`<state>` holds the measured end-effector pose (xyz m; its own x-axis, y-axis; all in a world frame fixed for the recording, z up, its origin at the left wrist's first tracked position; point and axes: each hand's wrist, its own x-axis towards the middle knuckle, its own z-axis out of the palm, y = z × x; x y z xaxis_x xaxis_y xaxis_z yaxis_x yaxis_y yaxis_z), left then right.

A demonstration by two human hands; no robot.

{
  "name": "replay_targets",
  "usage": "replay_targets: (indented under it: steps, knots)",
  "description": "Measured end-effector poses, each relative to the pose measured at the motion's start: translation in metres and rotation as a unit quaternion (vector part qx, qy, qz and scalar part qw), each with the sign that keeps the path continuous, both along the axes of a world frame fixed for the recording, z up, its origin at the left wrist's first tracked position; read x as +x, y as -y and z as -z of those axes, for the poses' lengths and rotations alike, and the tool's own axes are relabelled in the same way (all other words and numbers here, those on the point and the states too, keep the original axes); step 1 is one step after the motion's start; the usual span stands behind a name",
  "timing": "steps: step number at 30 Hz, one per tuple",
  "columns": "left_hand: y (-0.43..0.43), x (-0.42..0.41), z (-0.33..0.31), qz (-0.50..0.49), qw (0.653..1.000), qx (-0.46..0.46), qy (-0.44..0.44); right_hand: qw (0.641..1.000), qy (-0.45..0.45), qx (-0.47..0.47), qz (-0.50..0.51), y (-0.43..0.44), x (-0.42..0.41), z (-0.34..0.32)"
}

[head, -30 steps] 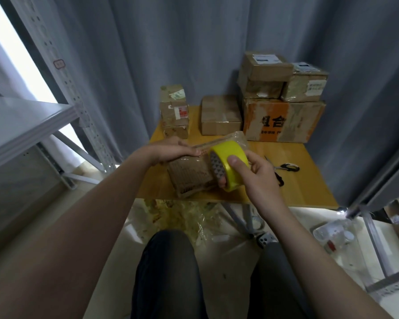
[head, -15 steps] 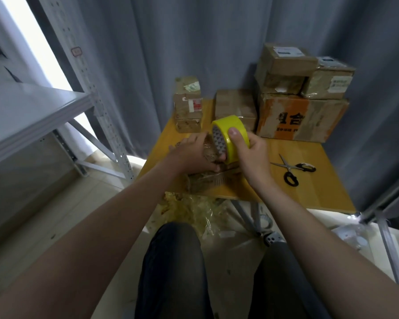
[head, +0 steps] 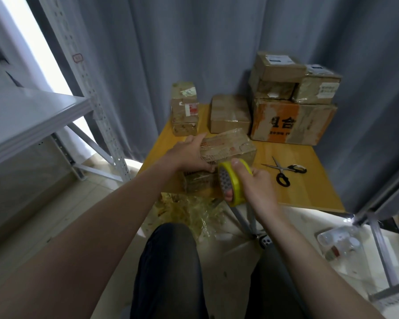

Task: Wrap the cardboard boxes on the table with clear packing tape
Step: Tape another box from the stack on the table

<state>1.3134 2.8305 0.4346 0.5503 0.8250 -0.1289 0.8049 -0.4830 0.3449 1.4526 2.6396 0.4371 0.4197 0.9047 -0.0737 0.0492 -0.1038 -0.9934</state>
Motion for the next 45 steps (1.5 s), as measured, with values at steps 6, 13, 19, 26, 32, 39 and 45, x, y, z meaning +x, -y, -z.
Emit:
replay_targets:
  steps: [6, 13, 19, 26, 32, 39, 45]
  knots:
    - [0.004, 0.003, -0.006, 0.005, 0.999, -0.003, -0.034, 1.0, 0.002, -0.012, 0.005, -0.004, 0.002, 0.021]
    - [-0.003, 0.007, -0.007, 0.041, 0.988, 0.011, -0.147, 0.999, 0.042, -0.028, -0.006, -0.014, 0.006, 0.026]
    - [0.006, 0.009, -0.006, 0.153, 0.964, 0.138, -0.17, 0.998, 0.045, -0.03, -0.014, -0.024, 0.008, 0.029]
    - [0.012, 0.008, 0.006, 0.197, 0.96, 0.157, -0.124, 0.999, 0.028, -0.032, -0.032, -0.028, 0.014, 0.033]
    - [0.015, 0.001, 0.009, 0.238, 0.958, 0.162, -0.014, 0.999, -0.001, -0.033, -0.037, -0.029, 0.014, 0.033]
    - [0.015, -0.003, 0.015, 0.247, 0.955, 0.126, 0.104, 0.999, 0.002, -0.034, -0.043, -0.028, 0.012, 0.035]
    - [0.015, 0.0, 0.018, 0.212, 0.958, 0.114, 0.155, 0.998, 0.016, -0.034, -0.041, -0.022, 0.011, 0.042]
